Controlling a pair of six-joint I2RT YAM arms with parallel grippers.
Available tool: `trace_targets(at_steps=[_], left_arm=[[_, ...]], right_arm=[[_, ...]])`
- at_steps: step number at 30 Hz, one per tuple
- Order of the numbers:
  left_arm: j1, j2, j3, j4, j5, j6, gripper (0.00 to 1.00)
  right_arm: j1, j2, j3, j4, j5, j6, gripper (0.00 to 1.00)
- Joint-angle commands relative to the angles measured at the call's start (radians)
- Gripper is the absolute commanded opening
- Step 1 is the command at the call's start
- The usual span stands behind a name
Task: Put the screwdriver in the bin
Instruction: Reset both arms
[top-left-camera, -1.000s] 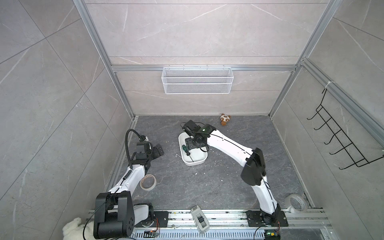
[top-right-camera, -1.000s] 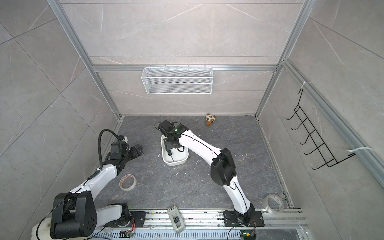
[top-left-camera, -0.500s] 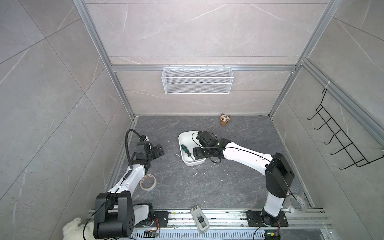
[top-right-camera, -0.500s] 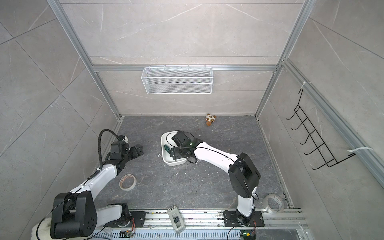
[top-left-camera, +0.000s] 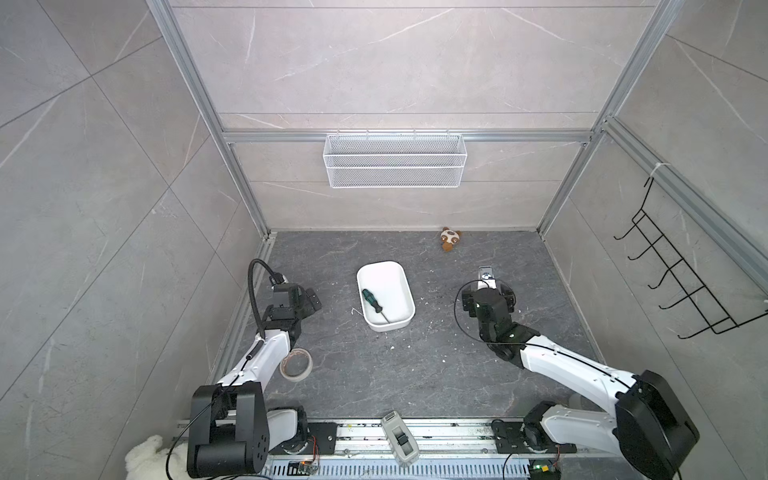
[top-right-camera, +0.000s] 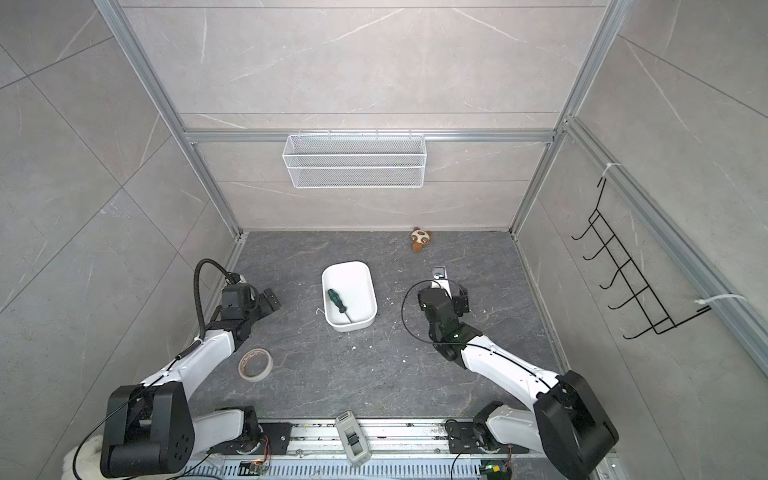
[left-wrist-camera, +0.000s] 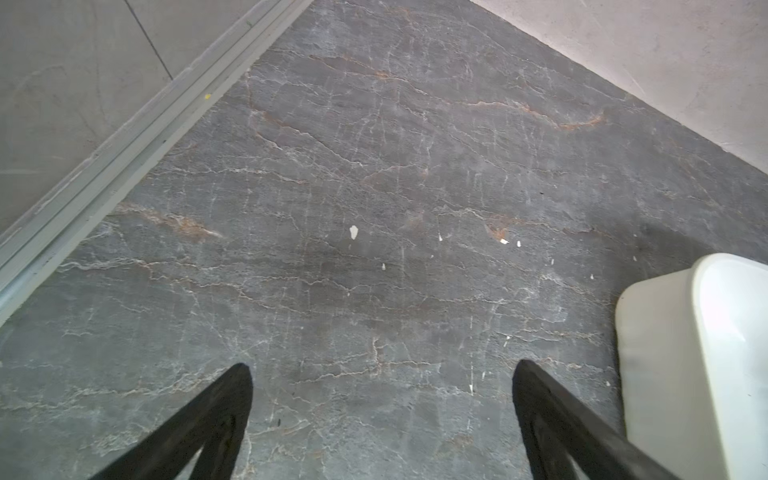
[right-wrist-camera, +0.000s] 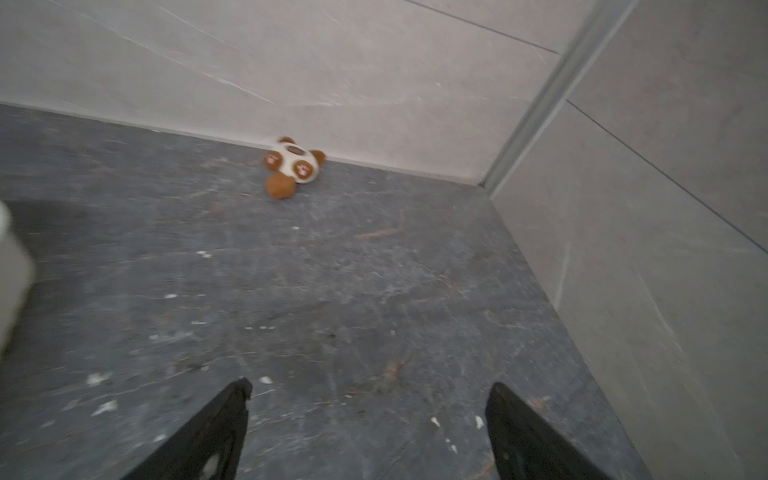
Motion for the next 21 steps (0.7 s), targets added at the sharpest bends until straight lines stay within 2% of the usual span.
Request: trace_targets(at_steps=[1, 3, 7, 9, 12, 14, 16, 17, 18, 19, 21], left_arm=[[-0.002, -0.011, -0.005, 0.072, -0.011, 0.057, 1.00], [-0.002, -0.001, -0.003, 0.087, 0.010, 0.112, 1.00], [-0.002, -0.007, -0.025, 0.143, -0.009, 0.174, 1.00], [-0.004, -0.016, -0.099, 0.294, 0.018, 0.240, 1.00], [-0.005, -0.012, -0.231, 0.555, 0.097, 0.382, 1.00], [-0.005, 0.012, -0.282, 0.670, 0.136, 0.418, 1.00], [-0.005, 0.052, -0.274, 0.676, 0.133, 0.409, 1.00], [-0.005, 0.080, -0.257, 0.671, 0.125, 0.407, 1.00], [-0.007, 0.097, -0.231, 0.639, 0.121, 0.411, 1.00], [-0.006, 0.108, -0.212, 0.616, 0.127, 0.414, 1.00], [-0.006, 0.165, -0.217, 0.690, 0.094, 0.416, 1.00]], right_arm=[[-0.050, 0.098, -0.059, 0.247, 0.006, -0.080, 0.91], [-0.067, 0.169, -0.037, 0.253, -0.015, -0.113, 0.91], [-0.103, 0.267, -0.072, 0.408, -0.052, -0.158, 0.92], [-0.133, 0.281, -0.096, 0.482, -0.088, -0.158, 0.92], [-0.204, 0.261, -0.108, 0.462, -0.130, -0.077, 0.92], [-0.248, 0.234, -0.128, 0.454, -0.195, -0.028, 0.90], [-0.283, 0.218, -0.153, 0.475, -0.242, -0.002, 0.88], [-0.297, 0.216, -0.155, 0.472, -0.276, 0.002, 0.91], [-0.307, 0.218, -0.157, 0.480, -0.305, 0.003, 0.99], [-0.315, 0.216, -0.156, 0.473, -0.319, 0.009, 0.99], [-0.338, 0.215, -0.165, 0.483, -0.380, 0.012, 0.99]])
